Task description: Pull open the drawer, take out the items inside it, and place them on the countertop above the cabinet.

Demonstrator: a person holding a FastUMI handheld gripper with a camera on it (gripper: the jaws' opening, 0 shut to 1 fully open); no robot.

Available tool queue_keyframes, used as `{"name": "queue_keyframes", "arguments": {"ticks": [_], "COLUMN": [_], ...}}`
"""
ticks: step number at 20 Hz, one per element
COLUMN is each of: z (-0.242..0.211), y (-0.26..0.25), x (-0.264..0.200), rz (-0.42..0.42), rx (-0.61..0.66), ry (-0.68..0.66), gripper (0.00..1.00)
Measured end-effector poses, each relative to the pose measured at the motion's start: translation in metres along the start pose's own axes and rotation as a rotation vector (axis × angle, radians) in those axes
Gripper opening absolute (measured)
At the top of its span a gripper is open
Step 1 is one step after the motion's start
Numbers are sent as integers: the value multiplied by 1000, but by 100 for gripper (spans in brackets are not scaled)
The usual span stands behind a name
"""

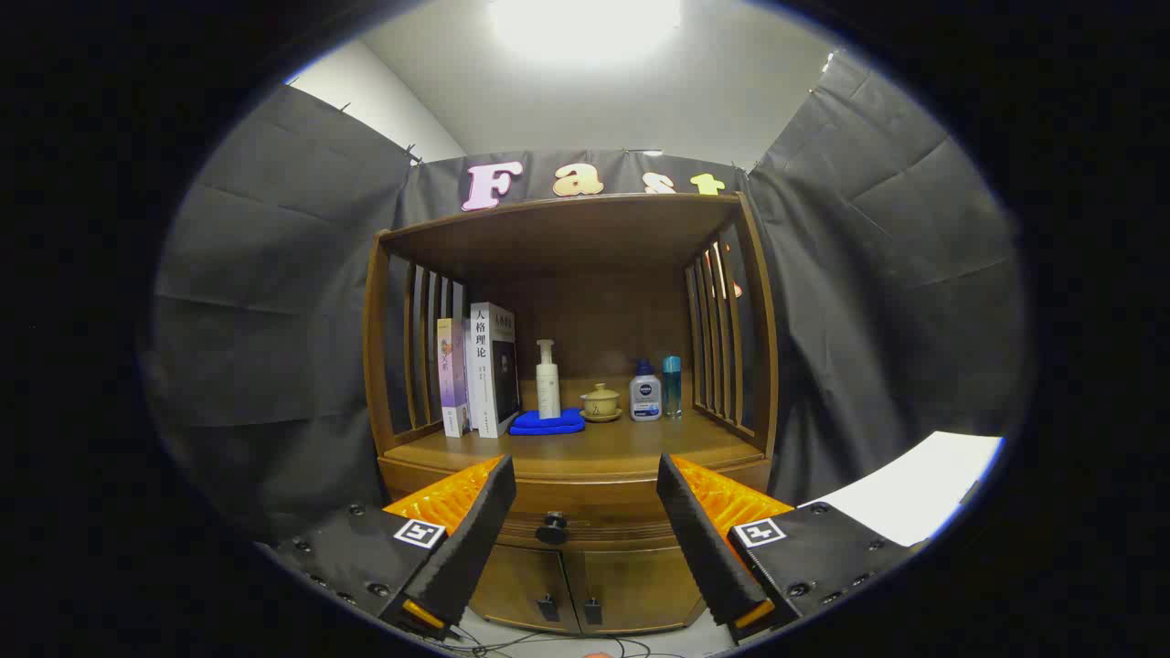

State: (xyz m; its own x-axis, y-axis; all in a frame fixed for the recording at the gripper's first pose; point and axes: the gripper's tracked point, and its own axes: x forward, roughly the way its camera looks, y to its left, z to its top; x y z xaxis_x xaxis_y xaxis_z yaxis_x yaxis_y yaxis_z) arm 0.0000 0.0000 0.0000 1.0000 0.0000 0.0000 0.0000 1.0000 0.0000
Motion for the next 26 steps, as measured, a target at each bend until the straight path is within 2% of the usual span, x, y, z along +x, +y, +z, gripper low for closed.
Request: {"name": "queue_keyframes", "arguments": {"ticks": [16,21,23,26], "z": [-4,-5,-9,-12], "y": [-4,0,3,17], "x": [3,17,25,43], "rz": [-6,5,13,68], "rx": [-17,-14,-5,29], "ry": [-8,-12,-8,-15], "gripper": [98,98,98,98]}}
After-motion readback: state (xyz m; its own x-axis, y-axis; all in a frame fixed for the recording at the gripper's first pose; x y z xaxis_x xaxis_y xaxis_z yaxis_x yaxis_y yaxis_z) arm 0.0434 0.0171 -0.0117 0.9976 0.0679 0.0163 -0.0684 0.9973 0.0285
